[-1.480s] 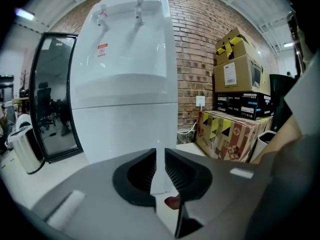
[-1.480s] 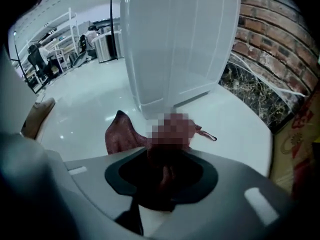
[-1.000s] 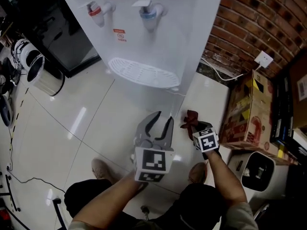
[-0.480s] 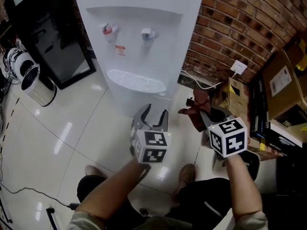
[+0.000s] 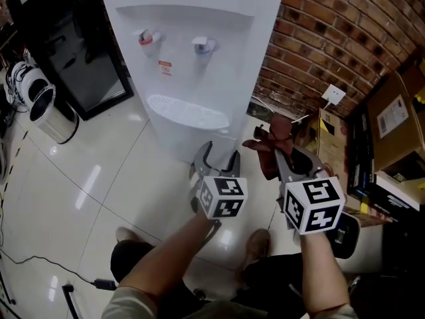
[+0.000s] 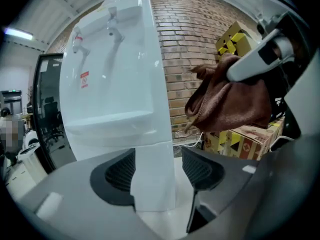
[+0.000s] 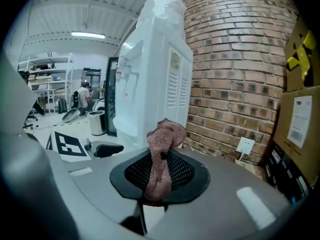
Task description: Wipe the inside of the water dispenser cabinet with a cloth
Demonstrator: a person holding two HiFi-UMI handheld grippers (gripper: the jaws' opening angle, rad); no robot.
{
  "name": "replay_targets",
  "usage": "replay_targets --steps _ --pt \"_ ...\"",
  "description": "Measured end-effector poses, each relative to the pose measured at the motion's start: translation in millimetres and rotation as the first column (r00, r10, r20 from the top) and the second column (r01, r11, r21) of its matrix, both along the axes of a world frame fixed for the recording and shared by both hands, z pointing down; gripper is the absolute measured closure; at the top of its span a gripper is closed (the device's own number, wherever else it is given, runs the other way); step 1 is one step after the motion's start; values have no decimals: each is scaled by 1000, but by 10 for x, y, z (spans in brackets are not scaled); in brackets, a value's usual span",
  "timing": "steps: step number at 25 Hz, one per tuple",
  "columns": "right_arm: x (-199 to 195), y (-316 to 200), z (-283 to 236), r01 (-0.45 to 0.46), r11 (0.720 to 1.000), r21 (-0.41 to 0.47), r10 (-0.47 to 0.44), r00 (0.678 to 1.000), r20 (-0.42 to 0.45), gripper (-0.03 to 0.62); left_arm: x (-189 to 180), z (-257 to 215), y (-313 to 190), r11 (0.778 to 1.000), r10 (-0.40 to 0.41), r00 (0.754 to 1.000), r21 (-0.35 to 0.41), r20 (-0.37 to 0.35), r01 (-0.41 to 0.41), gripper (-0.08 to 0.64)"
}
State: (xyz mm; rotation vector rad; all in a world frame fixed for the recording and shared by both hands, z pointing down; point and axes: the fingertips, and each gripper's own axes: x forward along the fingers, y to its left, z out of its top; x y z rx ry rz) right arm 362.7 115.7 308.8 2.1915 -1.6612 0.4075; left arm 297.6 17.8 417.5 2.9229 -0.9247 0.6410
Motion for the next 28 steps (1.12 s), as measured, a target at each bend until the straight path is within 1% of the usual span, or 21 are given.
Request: replay_targets --steps 4,8,15,18,19,21,24,28 --pt "-127 -72 -10 67 998 -3 -67 996 -58 522 150 77 -64 997 -51 998 -56 -36 49 246" --pt "-206 -80 -61 112 994 10 -111 992 -55 520 208 89 -194 991 -121 991 -57 -52 118 185" --pt "-100 -84 -131 92 994 53 -90 995 -39 520 257 153 -311 982 -183 981 -63 -65 179 184" --pt "-104 -101 -121 101 993 52 -99 994 -35 519 234 160 -353 975 -220 974 -25 -49 219 181" --pt "-104 -104 -116 104 993 51 -102 994 -36 518 227 162 -366 974 -229 973 -8 -40 228 191" --pt "-98 -103 -120 104 993 53 -102 994 -36 518 232 163 -368 973 -231 972 7 -32 232 193" --pt "-94 -100 -151 97 993 63 -95 995 -38 518 231 165 -360 975 -221 975 5 -25 221 196" --pt "-95 -83 -198 90 993 78 -87 995 -41 518 191 191 -359 980 -199 980 -34 -25 198 199"
